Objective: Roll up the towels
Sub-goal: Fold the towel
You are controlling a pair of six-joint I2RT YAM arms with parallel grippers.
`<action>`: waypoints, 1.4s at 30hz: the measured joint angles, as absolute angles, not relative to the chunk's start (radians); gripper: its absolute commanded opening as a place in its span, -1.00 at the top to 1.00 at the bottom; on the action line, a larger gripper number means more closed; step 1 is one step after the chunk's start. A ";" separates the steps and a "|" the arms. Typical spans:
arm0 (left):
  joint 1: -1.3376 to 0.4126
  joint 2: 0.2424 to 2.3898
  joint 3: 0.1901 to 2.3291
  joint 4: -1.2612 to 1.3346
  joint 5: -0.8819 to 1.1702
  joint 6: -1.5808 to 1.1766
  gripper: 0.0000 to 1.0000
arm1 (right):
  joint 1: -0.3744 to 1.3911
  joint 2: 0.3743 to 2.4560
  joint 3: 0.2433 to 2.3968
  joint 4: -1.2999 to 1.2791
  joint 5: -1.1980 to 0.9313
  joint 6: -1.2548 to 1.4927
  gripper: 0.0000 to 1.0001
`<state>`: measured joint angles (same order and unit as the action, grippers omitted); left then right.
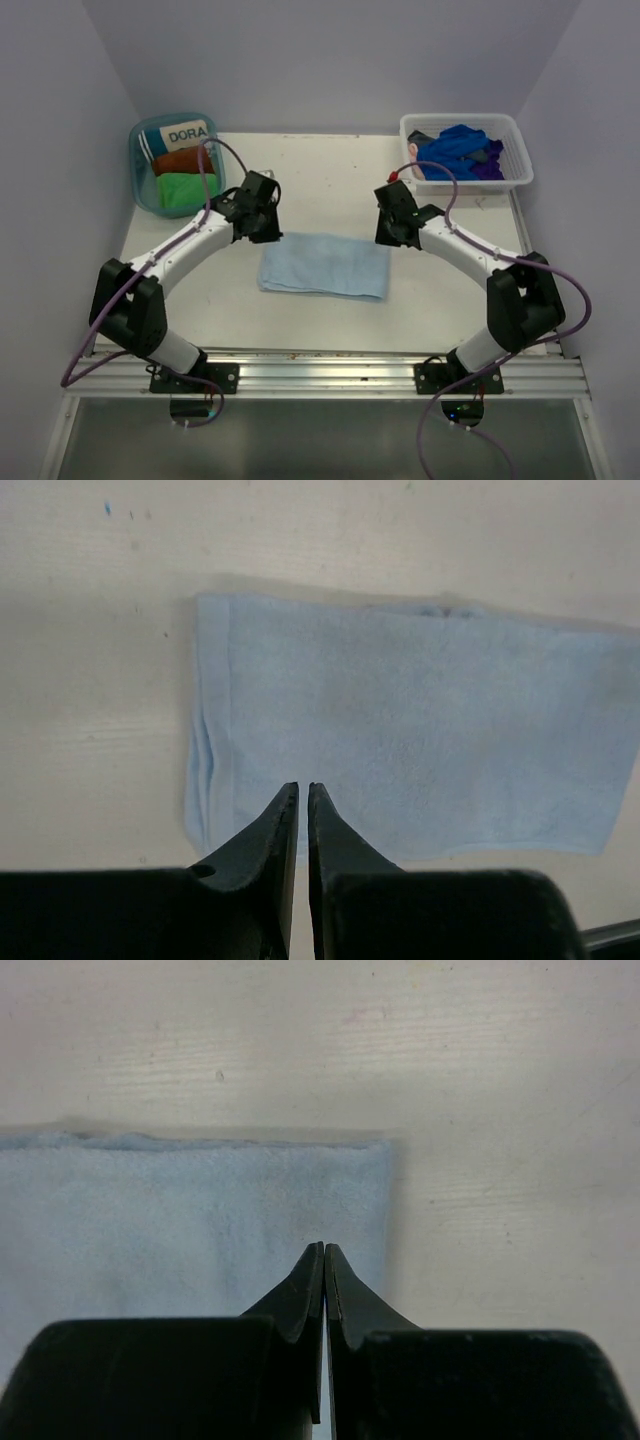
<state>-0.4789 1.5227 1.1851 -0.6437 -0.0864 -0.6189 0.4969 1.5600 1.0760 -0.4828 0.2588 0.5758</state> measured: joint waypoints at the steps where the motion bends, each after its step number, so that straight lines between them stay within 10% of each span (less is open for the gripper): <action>1: -0.484 1.525 1.156 -0.634 -0.070 -0.622 0.78 | 0.501 1.560 1.073 -0.481 0.251 0.574 0.96; 14: -0.488 1.732 1.060 -0.638 -0.080 -0.635 0.79 | 0.553 1.622 0.900 -0.428 0.218 0.578 1.00; 31: -0.459 2.177 1.696 -0.724 -0.227 -0.551 0.78 | 0.892 1.354 0.695 -0.462 0.218 0.841 0.91; 42: -0.495 1.948 1.565 -0.704 -0.124 -0.538 0.72 | 0.736 1.392 0.912 -0.512 0.274 0.727 0.90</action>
